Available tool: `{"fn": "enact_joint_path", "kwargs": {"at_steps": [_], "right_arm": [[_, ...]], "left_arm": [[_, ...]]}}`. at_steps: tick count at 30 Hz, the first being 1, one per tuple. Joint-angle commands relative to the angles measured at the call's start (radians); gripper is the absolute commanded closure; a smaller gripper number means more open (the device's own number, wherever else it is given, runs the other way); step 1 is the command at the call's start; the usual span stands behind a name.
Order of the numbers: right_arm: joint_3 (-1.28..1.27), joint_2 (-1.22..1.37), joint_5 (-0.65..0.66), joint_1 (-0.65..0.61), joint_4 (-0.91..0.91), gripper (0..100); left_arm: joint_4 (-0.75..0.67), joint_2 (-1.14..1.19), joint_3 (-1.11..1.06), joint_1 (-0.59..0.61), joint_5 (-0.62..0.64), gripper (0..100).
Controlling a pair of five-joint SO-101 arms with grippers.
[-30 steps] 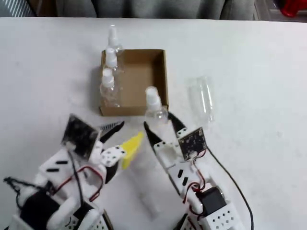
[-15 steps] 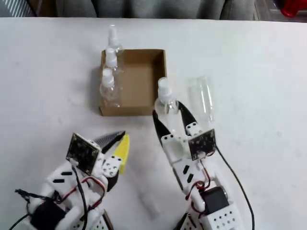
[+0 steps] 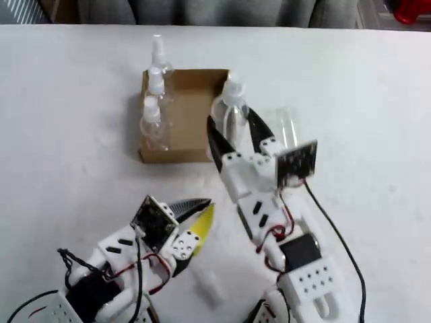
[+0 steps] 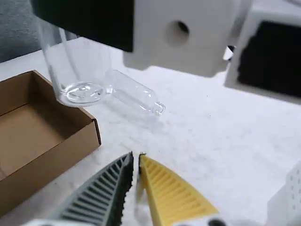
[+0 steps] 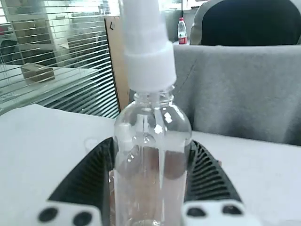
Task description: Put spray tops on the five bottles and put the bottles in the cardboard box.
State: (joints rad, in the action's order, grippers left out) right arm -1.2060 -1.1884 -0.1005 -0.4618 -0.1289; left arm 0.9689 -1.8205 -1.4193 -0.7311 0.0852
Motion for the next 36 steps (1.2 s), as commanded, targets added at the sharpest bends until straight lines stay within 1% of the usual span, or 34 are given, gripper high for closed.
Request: {"fn": "enact_joint_path", "kwargs": {"at_steps": [1,5,8,11,15,19,23,28,32,36], "right_arm": [[0.103,0.091,-0.044,-0.064,0.045,98.4],[0.109,0.110,-0.043,-0.150,0.039,98.4],[0.107,0.110,-0.043,-0.183,0.012,98.4],[0.112,0.108,-0.044,-0.189,-0.082,98.4],[0.114,0.099,-0.046,-0.189,-0.177,98.4],[0.114,0.022,-0.109,-0.189,-0.265,98.4],[0.114,-0.061,-0.112,-0.189,-0.341,98.4],[0.114,-0.119,-0.109,-0.188,-0.387,98.4],[0.109,-0.117,-0.063,-0.180,-0.380,98.4],[0.110,-0.116,-0.063,-0.130,-0.300,98.4]], "left_arm": [[-0.078,-0.012,-0.028,-0.007,-0.003,98],[-0.201,-0.012,-0.106,0.051,-0.005,98],[-0.279,-0.012,-0.149,0.114,-0.005,98],[-0.321,-0.012,-0.173,0.151,-0.006,98],[-0.362,-0.012,-0.199,0.166,-0.009,98],[-0.411,-0.012,-0.239,0.168,-0.009,98],[-0.462,-0.012,-0.272,0.180,-0.009,98],[-0.476,-0.012,-0.273,0.217,-0.009,98],[-0.465,-0.010,-0.273,0.226,-0.009,98],[-0.384,-0.010,-0.264,0.228,-0.011,98]]}}
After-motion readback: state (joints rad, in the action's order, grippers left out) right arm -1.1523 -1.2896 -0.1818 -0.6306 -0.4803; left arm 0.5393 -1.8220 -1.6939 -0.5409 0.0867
